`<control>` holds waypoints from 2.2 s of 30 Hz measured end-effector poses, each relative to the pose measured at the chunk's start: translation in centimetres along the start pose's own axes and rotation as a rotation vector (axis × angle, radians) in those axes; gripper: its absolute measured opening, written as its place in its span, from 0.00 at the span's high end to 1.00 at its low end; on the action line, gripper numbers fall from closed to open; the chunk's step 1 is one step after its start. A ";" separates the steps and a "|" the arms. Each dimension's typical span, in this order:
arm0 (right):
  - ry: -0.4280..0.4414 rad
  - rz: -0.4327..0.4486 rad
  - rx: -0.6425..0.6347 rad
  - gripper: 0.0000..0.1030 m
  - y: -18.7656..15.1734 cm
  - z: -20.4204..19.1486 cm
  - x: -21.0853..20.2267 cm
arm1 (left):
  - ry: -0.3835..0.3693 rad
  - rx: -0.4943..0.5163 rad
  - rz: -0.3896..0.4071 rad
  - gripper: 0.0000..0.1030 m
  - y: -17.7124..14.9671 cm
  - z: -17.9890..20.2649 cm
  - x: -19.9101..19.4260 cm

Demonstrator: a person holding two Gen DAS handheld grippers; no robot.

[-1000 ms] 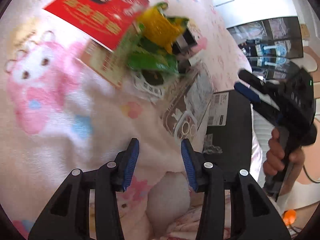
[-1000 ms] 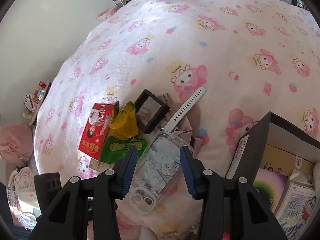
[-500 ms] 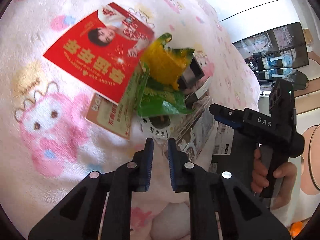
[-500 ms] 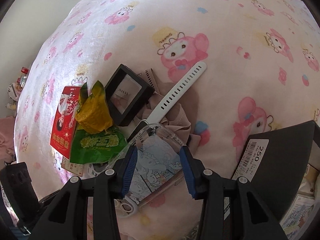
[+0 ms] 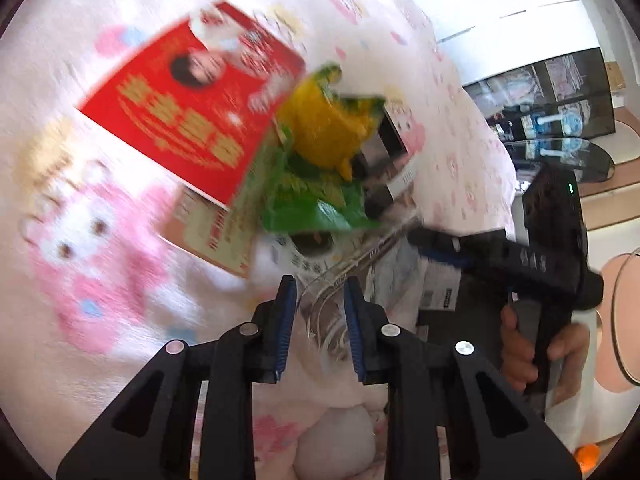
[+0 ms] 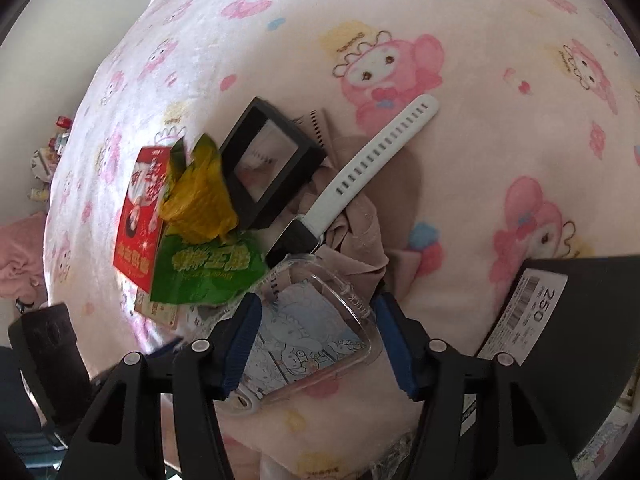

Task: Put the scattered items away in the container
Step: 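Close the left gripper on the clear phone case, then lift the phone case with the left gripper and carry it over the box, then lower the phone case into the box in front of the bead kit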

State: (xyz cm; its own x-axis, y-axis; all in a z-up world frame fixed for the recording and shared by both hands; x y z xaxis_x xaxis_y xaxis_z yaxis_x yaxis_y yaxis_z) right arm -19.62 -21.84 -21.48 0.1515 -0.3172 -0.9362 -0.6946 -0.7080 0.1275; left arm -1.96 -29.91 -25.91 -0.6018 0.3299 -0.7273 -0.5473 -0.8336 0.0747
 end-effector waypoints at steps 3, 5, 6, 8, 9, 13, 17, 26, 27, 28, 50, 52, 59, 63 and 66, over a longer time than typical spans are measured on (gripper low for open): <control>0.091 -0.031 -0.024 0.45 -1.5 -1.4 -0.1 | 0.031 -0.011 0.049 0.74 0.8 -1.1 -1.3; 0.131 -0.038 -0.053 0.45 -2.4 -2.3 -0.2 | 0.028 -0.047 0.041 0.73 0.9 -2.6 -2.0; 0.137 -0.032 -0.056 0.45 -2.8 -2.7 -0.3 | 0.043 -0.059 0.034 0.72 0.7 -3.2 -2.1; 0.132 -0.017 -0.064 0.45 -2.9 -3.1 -0.2 | 0.075 -0.068 0.022 0.70 0.2 -4.2 -2.0; 0.113 -0.019 -0.072 0.45 -3.0 -3.3 0.0 | 0.076 -0.069 0.005 0.68 -0.3 -4.3 -1.6; 0.018 -0.081 -0.090 0.45 -3.3 -3.0 1.8 | 0.068 -0.067 -0.041 0.65 -1.4 -4.5 -0.3; 0.063 -0.085 -0.129 0.50 -4.1 -3.9 1.7 | 0.092 -0.028 -0.021 0.64 -1.7 -3.1 -0.7; 0.109 0.236 -0.077 0.59 -7.3 -2.7 -10.5 | -0.041 0.173 0.015 0.64 -2.3 7.5 -6.2; 0.107 0.264 -0.066 0.59 -8.0 -2.2 -11.8 | -0.054 0.201 0.008 0.64 -2.8 9.2 -6.2; 0.102 0.296 -0.053 0.59 -9.1 -1.5 -13.5 | -0.065 0.227 -0.005 0.64 -3.3 10.7 -6.4; -0.090 0.440 0.380 0.59 -28.0 22.2 -20.1 | 0.050 0.418 -0.466 0.59 -18.6 28.9 14.9; -0.091 0.430 0.370 0.59 -27.6 22.1 -18.9 | 0.074 0.430 -0.457 0.58 -18.6 28.3 15.2; -0.187 0.443 0.317 0.59 -26.5 20.9 -17.9 | 0.127 0.465 -0.402 0.55 -18.3 28.0 15.5; -0.220 0.423 0.307 0.58 -26.2 20.6 -17.6 | 0.139 0.460 -0.417 0.55 -18.5 27.6 15.8; -0.234 0.399 0.309 0.58 -26.3 20.3 -17.4 | 0.156 0.456 -0.430 0.54 -18.8 27.1 15.8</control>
State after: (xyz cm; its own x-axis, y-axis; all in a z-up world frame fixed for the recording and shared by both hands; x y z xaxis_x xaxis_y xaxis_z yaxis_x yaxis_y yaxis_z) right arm -18.24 15.15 -15.19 -0.3016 -0.3492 -0.8872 -0.8452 -0.3328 0.4183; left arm -17.00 3.00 -20.31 -0.2010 0.4959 -0.8448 -0.9337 -0.3579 0.0121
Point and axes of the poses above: each gripper's, at about its wrist camera, not at the fingertips, and x roughly the way its jaws point, z to its right, y to its top, the point moved 4 cm from there along x, roughly the way its jaws point, and after that the axes turned 8 degrees about -x, right-handed, at the moved point
